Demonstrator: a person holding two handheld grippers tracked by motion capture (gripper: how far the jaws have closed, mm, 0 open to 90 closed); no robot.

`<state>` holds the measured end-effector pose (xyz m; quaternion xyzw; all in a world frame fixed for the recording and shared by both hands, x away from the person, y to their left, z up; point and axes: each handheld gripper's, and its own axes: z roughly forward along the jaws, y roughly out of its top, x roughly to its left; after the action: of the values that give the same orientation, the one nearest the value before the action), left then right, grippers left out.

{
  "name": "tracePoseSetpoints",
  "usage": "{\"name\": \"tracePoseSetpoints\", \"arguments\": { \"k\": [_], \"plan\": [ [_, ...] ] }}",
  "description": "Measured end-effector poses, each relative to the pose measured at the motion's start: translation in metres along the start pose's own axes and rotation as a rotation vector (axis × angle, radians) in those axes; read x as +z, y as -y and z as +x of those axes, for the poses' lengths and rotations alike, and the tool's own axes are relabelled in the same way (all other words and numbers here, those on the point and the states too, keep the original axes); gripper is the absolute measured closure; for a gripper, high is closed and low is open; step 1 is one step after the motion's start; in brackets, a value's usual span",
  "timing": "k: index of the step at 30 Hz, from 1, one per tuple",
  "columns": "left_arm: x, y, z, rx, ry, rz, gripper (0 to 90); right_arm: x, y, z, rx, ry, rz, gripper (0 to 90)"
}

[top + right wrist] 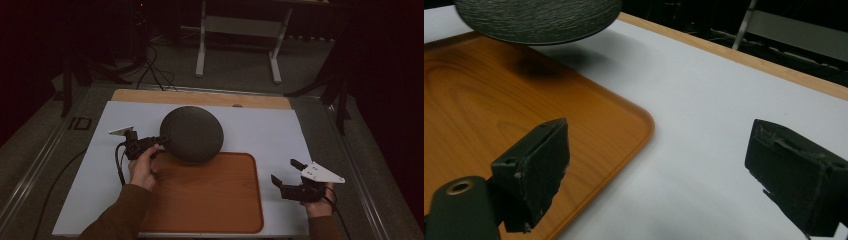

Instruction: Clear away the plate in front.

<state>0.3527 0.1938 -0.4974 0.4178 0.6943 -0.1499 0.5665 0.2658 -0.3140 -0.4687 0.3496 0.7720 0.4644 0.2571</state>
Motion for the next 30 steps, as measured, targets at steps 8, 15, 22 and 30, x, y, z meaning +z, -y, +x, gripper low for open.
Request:
{"name": "tracePoseSetpoints", "arguments": {
  "k": [8,15,22,30],
  "plan": [
    [-0.017,0.013,0.002,0.001,0.01,0.006,85.9,0.001,0.0,0.0,0.001,0.0,0.0,10.4],
    [-0.032,0.023,0.002,0.013,0.0,-0.011,86.0,0.0,0.0,-0.001,0.002,-0.001,-0.003,10.4],
    [-0.045,0.03,0.006,0.015,0.0,-0.001,85.9,0.001,0.0,-0.001,0.0,0.0,-0.002,10.5],
    [-0.057,0.04,0.009,0.032,-0.005,0.012,85.9,0.0,0.0,-0.001,0.002,0.001,0.0,10.4]
  ]
}}
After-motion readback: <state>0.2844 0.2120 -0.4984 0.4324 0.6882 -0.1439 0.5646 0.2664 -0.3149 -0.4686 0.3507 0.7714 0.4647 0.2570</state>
